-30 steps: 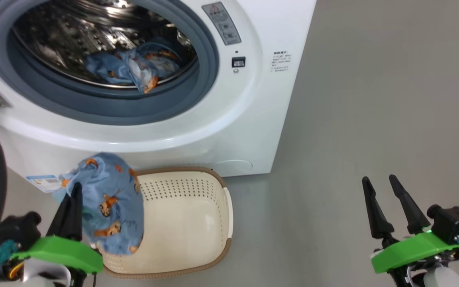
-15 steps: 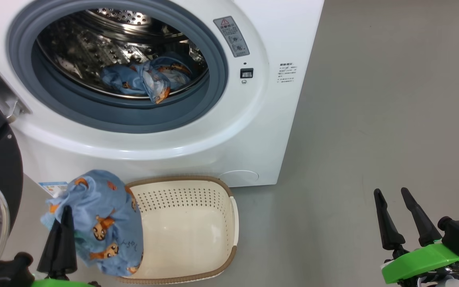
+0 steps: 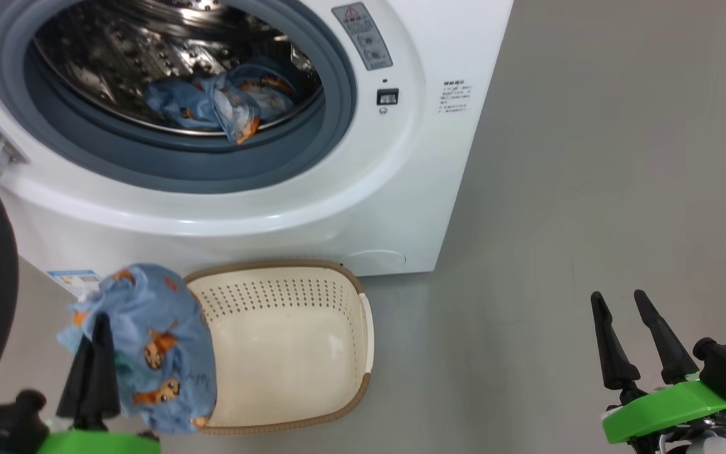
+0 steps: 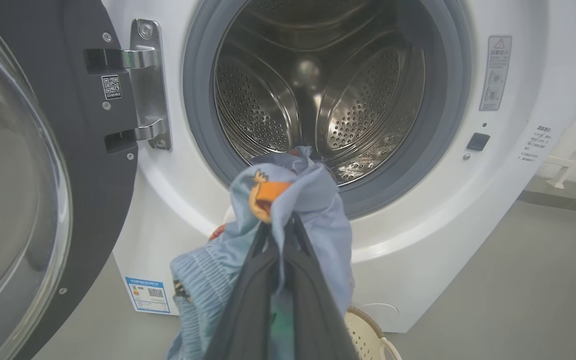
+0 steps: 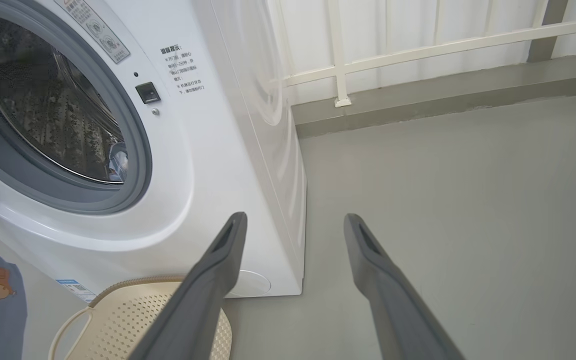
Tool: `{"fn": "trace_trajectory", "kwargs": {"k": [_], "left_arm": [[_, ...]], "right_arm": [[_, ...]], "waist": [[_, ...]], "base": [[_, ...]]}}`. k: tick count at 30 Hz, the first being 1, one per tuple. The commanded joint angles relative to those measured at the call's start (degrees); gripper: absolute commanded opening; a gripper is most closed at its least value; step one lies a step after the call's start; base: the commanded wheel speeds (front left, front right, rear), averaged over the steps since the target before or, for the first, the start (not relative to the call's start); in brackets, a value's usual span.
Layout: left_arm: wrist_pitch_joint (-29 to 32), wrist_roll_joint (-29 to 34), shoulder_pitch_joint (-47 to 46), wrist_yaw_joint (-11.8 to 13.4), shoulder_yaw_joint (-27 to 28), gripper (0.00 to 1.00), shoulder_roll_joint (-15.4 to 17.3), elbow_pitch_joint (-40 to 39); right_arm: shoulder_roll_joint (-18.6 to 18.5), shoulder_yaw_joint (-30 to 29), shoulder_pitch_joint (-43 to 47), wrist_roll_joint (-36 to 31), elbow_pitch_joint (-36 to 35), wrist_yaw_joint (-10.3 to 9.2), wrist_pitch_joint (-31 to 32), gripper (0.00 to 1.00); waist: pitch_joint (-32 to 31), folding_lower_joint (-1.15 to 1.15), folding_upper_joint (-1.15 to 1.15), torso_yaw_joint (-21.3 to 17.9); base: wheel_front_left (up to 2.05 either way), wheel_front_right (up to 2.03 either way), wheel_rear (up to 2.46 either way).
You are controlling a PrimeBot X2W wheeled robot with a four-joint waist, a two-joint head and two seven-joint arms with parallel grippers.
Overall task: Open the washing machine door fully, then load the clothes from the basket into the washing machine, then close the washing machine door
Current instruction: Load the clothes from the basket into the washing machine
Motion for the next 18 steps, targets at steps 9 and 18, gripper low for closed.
{"fn": "trace_trajectory", "kwargs": {"k": [9, 18], "left_arm": [[-0.8, -1.7, -14.6, -0.1, 1.5, 0.0, 3.0, 0.2], [-0.8, -1.4, -34.1, -0.1, 1.3, 0.0, 6.6, 11.4]], "right_arm": [[1.2, 1.9, -3.7, -0.2, -1.8, 0.09, -0.3, 1.0], [2.9, 3.3, -7.4, -0.4, -1.9, 0.09, -0.3, 1.0]], "waist": [[6.1, 0.0, 0.0, -2.3], [11.1, 0.0, 0.0, -5.7]], "base": [[0.0, 0.0, 0.0], [0.0, 0.0, 0.0]]}}
